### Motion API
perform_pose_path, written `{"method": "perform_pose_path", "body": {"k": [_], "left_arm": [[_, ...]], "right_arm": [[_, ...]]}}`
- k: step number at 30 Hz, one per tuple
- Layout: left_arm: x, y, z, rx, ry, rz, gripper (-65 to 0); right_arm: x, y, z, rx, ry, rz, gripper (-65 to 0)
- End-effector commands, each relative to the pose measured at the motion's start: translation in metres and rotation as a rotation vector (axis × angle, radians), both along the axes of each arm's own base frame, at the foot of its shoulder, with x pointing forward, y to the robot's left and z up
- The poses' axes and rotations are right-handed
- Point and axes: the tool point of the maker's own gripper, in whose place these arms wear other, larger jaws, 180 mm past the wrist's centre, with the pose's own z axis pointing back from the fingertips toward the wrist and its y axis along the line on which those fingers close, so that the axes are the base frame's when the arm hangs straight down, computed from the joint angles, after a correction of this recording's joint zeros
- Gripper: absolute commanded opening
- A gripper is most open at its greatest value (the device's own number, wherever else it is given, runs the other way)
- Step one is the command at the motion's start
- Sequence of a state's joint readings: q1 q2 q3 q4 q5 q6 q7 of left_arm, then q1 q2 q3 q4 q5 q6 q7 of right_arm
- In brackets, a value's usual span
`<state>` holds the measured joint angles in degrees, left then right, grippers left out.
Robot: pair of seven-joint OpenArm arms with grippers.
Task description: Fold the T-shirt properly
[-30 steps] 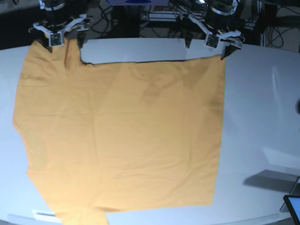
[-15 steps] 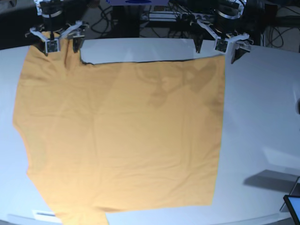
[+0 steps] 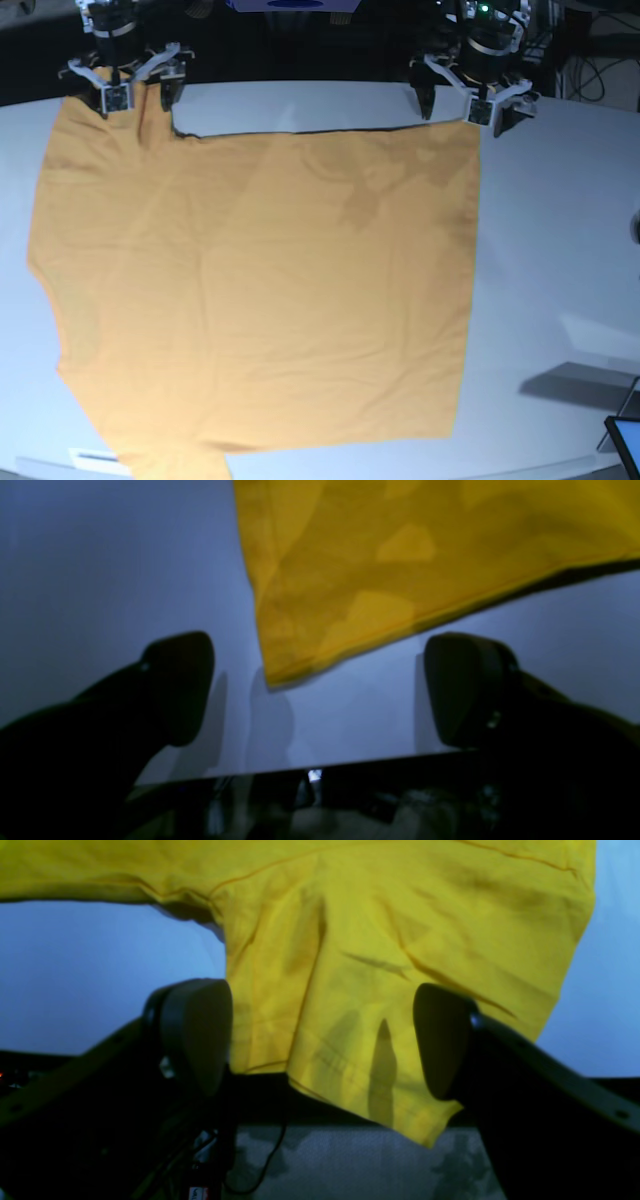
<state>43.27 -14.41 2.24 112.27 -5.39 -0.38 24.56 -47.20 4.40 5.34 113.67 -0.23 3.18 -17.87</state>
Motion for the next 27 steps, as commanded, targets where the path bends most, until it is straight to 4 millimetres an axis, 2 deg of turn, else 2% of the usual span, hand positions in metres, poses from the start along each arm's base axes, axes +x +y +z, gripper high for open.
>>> {"method": "perform_pose_path", "body": {"k": [1, 5, 10, 15, 19, 21, 24, 27], "left_arm": [[0.003, 0.006, 0.005, 0.069, 0.002, -0.024, 0.0], [0.006, 0.023, 0.012, 0.315, 0.010, -0.122, 0.0], [0.009, 0.032, 0.018, 0.496, 0.008, -0.199, 0.0], [0.009, 0.007, 0.001, 0.470, 0.043, -0.318, 0.0], [0.012, 0.007, -0.012, 0.470, 0.064, -0.328, 0.0], [0.011, 0.006, -0.011, 0.473, 0.064, -0.339, 0.0], [0.002, -0.014, -0.005, 0.447, 0.053, -0.403, 0.0], [-0.003, -0.022, 0.006, 0.439, 0.038, -0.437, 0.0]], "right_arm": [[0.000, -0.001, 0.005, -0.007, -0.021, 0.000, -12.0], [0.000, -0.001, 0.005, -0.007, -0.021, 0.000, -12.0], [0.003, -0.001, 0.006, -0.007, -0.029, 0.000, -12.0], [0.004, -0.001, 0.007, -0.007, -0.032, 0.000, -12.0], [0.003, -0.001, 0.007, -0.007, -0.031, 0.000, -12.0], [0.001, -0.002, 0.006, -0.008, -0.028, -0.001, -12.0], [0.002, -0.002, 0.007, -0.007, -0.029, -0.002, -12.0], [0.002, 0.000, 0.007, -0.001, -0.031, -0.008, -12.0]]}}
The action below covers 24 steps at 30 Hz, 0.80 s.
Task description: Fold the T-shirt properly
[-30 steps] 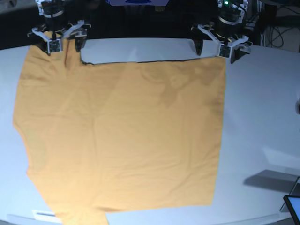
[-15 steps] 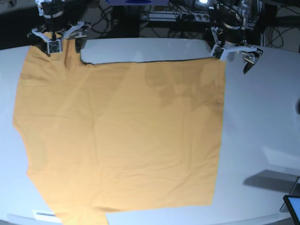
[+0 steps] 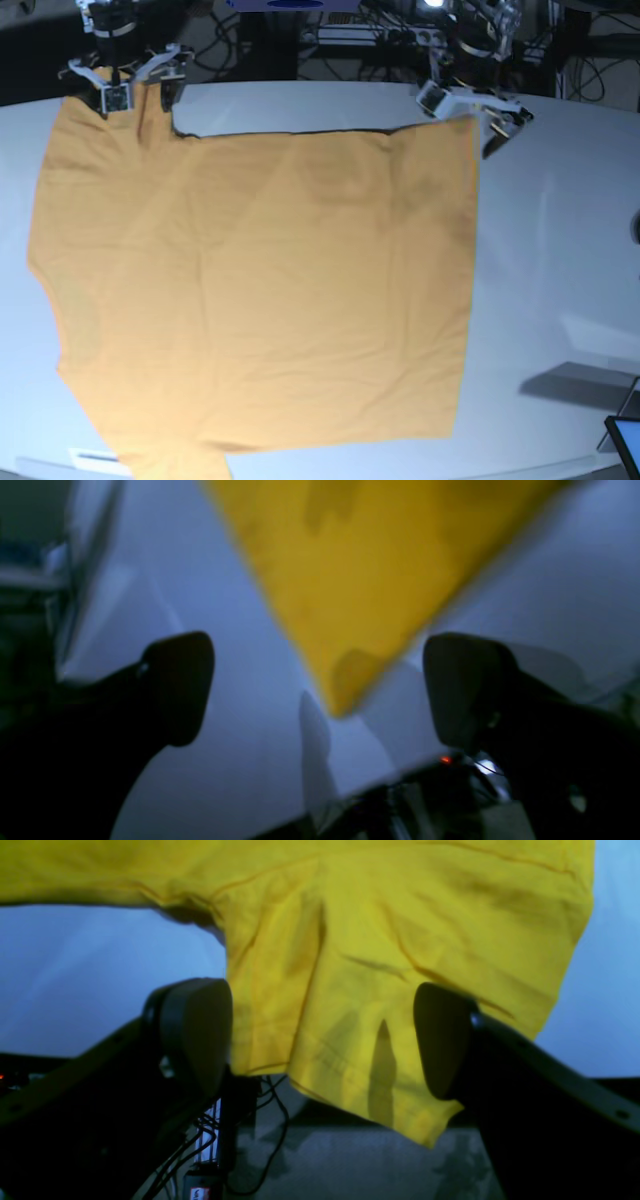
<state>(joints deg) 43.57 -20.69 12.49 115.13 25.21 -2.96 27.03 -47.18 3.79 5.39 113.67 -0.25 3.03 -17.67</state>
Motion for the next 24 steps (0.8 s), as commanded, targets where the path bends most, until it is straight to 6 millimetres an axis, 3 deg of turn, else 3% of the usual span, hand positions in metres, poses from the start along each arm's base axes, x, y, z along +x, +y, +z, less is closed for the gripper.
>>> {"method": "perform_pose_path", "body": {"k": [1, 7, 13, 17, 24], "left_arm": [[-0.008, 0.002, -0.002, 0.007, 0.035, -0.002, 0.0], [-0.024, 0.010, -0.006, 0.038, 0.079, -0.030, 0.0], [-0.008, 0.032, -0.001, 0.090, 0.045, -0.010, 0.0], [0.000, 0.048, -0.009, 0.147, 0.074, -0.004, 0.0], [0.017, 0.054, -0.010, 0.170, 0.058, -0.009, 0.0]], "right_arm": [[0.002, 0.001, 0.007, 0.002, -0.029, -0.008, -12.0], [0.003, 0.003, 0.007, 0.010, -0.031, -0.012, -12.0], [0.003, 0.003, 0.007, 0.011, -0.032, -0.013, -12.0], [0.001, 0.001, 0.006, 0.006, -0.028, -0.017, -12.0], [0.001, 0.001, 0.007, 0.006, -0.028, -0.017, -12.0]]}}
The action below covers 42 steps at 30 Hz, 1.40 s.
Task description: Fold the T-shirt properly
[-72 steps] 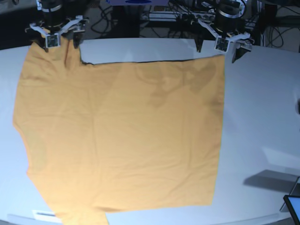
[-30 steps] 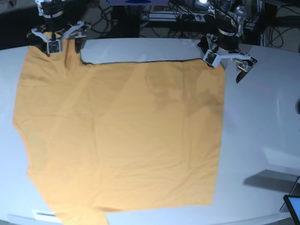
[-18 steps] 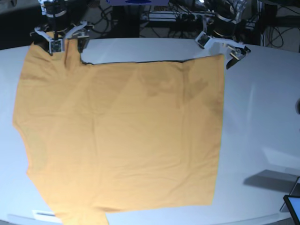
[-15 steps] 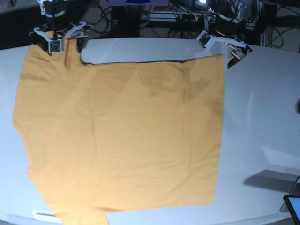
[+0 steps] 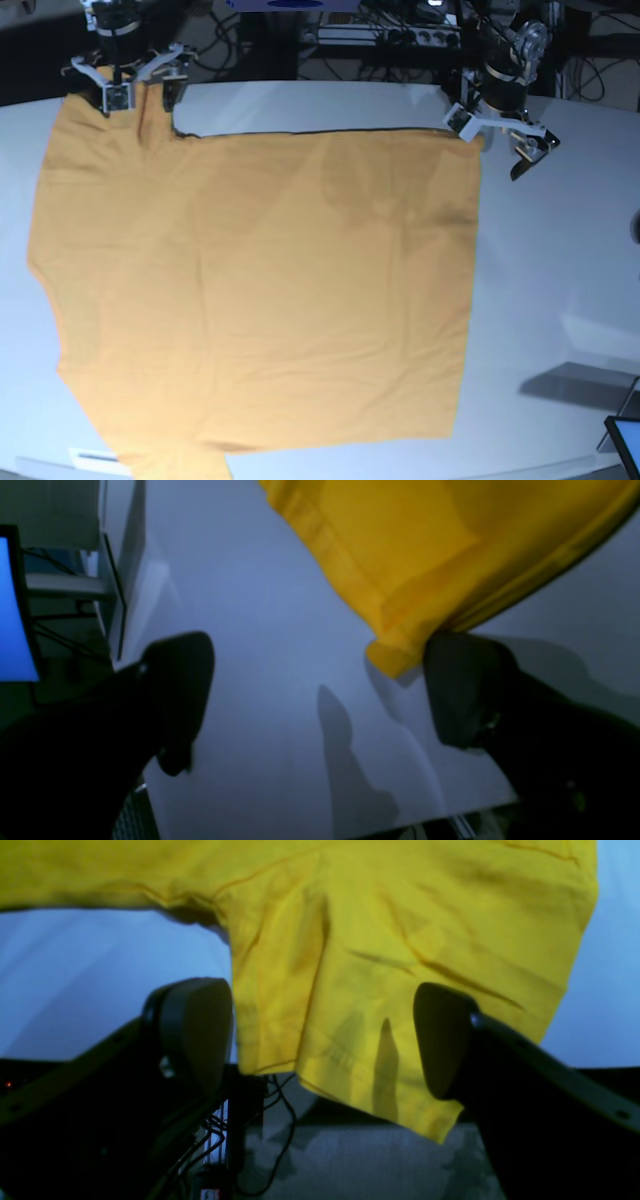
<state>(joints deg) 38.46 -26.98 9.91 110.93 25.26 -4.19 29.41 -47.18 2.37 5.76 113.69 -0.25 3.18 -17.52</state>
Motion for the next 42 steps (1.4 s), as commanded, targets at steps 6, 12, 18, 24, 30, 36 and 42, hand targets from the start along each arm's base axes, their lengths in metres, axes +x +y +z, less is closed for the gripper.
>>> {"method": "perform_pose_path", "body": {"k": [6, 12, 18, 24, 30, 36, 42], "left_arm": [[-0.013, 0.005, -0.014, 0.013, 0.074, 0.011, 0.0], [0.001, -0.026, -0.041, 0.022, 0.132, -0.103, 0.0], [0.002, -0.036, -0.038, 0.015, 0.132, -0.120, 0.0], [-0.003, -0.031, -0.036, 0.034, 0.139, -0.133, -28.7], [-0.003, -0.032, -0.024, 0.036, 0.122, -0.156, -41.3], [-0.002, -0.034, -0.022, 0.032, 0.117, -0.157, -55.1], [0.006, -0.032, -0.009, 0.023, 0.075, -0.137, -65.0]], "right_arm": [[0.001, -0.002, 0.007, -0.008, -0.025, 0.002, -12.0], [0.004, 0.002, 0.008, -0.001, -0.032, 0.007, -12.0], [0.001, -0.002, 0.007, -0.008, -0.027, 0.000, -12.0], [0.003, 0.001, 0.008, -0.003, -0.032, 0.004, -12.0], [0.005, 0.001, 0.009, -0.002, -0.037, 0.005, -12.0], [0.005, -0.001, 0.009, -0.006, -0.037, 0.002, -12.5], [0.005, -0.001, 0.009, -0.008, -0.037, 0.002, -12.8]]}}
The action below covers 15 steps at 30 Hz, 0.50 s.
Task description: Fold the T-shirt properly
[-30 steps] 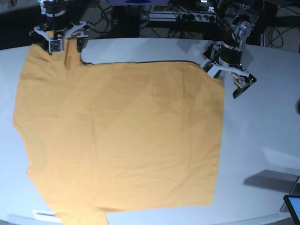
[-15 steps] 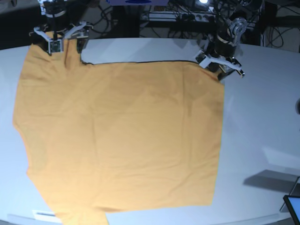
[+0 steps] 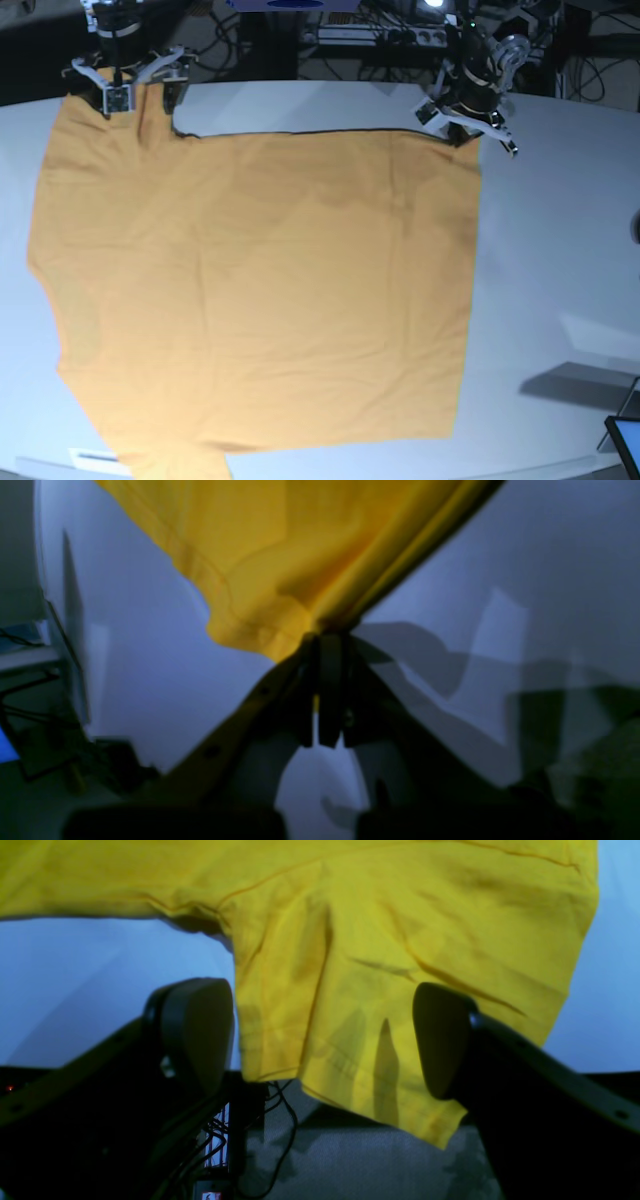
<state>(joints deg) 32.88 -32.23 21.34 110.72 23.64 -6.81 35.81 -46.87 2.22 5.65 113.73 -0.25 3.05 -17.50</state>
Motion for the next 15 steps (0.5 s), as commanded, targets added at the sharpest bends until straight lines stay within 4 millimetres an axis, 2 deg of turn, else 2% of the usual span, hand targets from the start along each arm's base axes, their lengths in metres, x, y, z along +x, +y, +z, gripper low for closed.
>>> {"method": "perform_pose_path", "body": {"k": [1, 4, 11, 15], "left_arm": [[0.007, 0.004, 0.012, 0.011, -0.044, 0.005, -65.0], [0.013, 0.015, 0.017, 0.027, -0.065, 0.030, -65.0], [0.011, 0.010, 0.021, 0.014, -0.069, 0.023, -65.0], [0.010, 0.010, 0.020, 0.014, -0.066, 0.023, -65.0]], "right_arm": [[0.003, -0.002, 0.008, -0.010, -0.031, 0.004, -12.8], [0.003, -0.002, 0.008, -0.010, -0.031, 0.004, -12.8], [0.007, -0.003, 0.009, -0.011, -0.038, 0.005, -12.3], [0.001, -0.003, 0.007, -0.013, -0.020, 0.006, -12.0]]}}
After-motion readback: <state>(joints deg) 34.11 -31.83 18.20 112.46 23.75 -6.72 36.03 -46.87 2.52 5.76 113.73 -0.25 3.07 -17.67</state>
